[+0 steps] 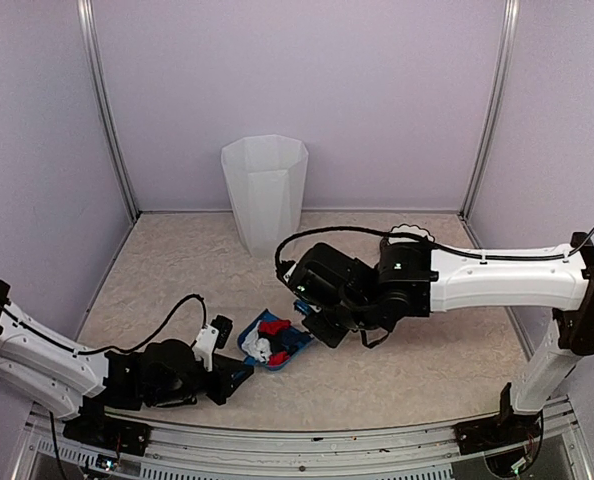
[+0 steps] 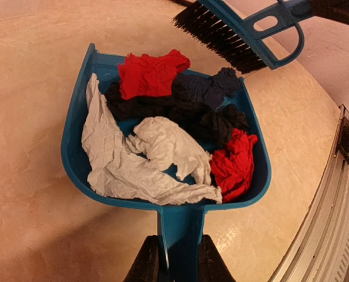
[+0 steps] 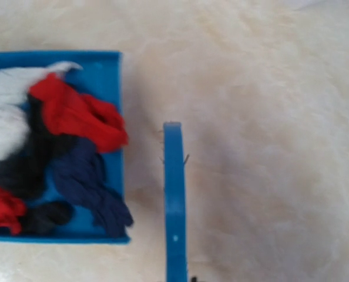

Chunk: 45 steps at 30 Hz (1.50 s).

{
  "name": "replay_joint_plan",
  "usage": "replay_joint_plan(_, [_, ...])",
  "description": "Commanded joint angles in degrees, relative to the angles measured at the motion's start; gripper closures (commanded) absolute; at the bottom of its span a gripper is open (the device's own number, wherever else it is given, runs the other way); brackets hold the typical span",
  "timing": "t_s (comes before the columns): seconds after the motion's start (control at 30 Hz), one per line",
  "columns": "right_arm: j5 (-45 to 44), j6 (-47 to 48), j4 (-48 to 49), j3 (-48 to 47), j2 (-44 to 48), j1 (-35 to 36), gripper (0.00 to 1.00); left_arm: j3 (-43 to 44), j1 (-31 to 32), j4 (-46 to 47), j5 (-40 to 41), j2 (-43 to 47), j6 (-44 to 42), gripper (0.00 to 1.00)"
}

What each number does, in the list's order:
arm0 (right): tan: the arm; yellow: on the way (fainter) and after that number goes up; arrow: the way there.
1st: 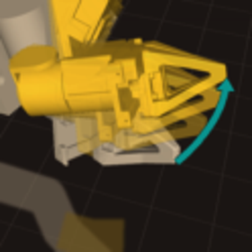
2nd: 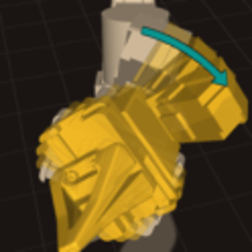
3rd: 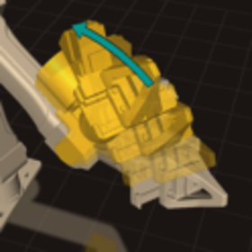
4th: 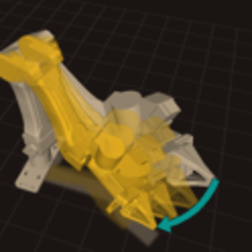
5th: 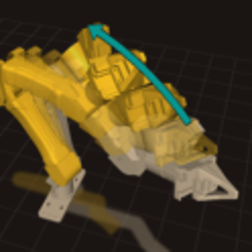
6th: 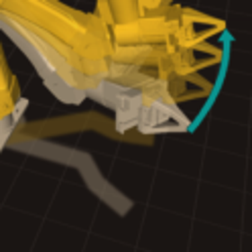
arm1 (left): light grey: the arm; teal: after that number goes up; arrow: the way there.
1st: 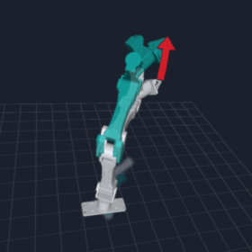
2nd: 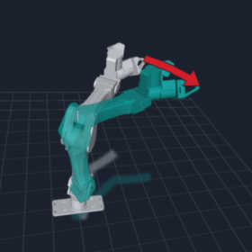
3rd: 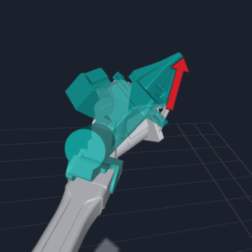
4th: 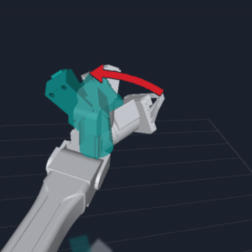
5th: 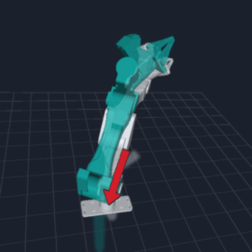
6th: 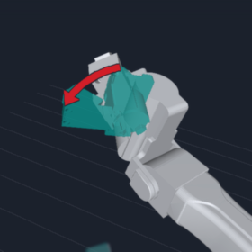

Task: Sweep away the paper scraps from the table
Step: Sweep the paper scraps into the dustpan, then dump the paper scraps in the dustpan into the trash bin.

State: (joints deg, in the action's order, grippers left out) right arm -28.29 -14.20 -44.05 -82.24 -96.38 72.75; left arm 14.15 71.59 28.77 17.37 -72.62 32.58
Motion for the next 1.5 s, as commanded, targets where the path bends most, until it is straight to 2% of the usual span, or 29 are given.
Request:
replay_joint_plan(0.0, [-6.6, -3.3, -2.7, -1.2, 3.8, 0.6, 1.0, -0.6, 0.3, -0.3, 2.8, 5.0, -1.7, 1.0])
replay_joint_plan(0.27, [-10.9, -6.9, -3.7, 3.2, 7.9, -0.7, 1.0, 3.3, -1.1, -9.2, 5.9, 12.8, -3.0, 1.0])
replay_joint_plan(0.53, [-9.3, -9.6, 0.5, 11.2, 12.0, -4.4, 1.0, 12.3, -2.9, -19.7, 8.4, 17.0, -6.4, 1.0])
replay_joint_plan(0.73, [-6.1, -10.2, 5.1, 17.8, 15.3, -8.4, 1.0, 20.5, -5.6, -26.8, 8.6, 16.5, -9.2, 1.0])
replay_joint_plan(1.07, [0.6, -11.5, 13.8, 27.7, 18.6, -12.5, 1.0, 34.4, -13.7, -32.9, 2.2, 11.5, -13.2, 1.0])
replay_joint_plan(1.47, [4.6, -13.7, 21.0, 31.3, 17.2, -12.9, 1.0, 56.0, -26.6, -36.3, -12.8, -4.4, -13.8, 1.0])
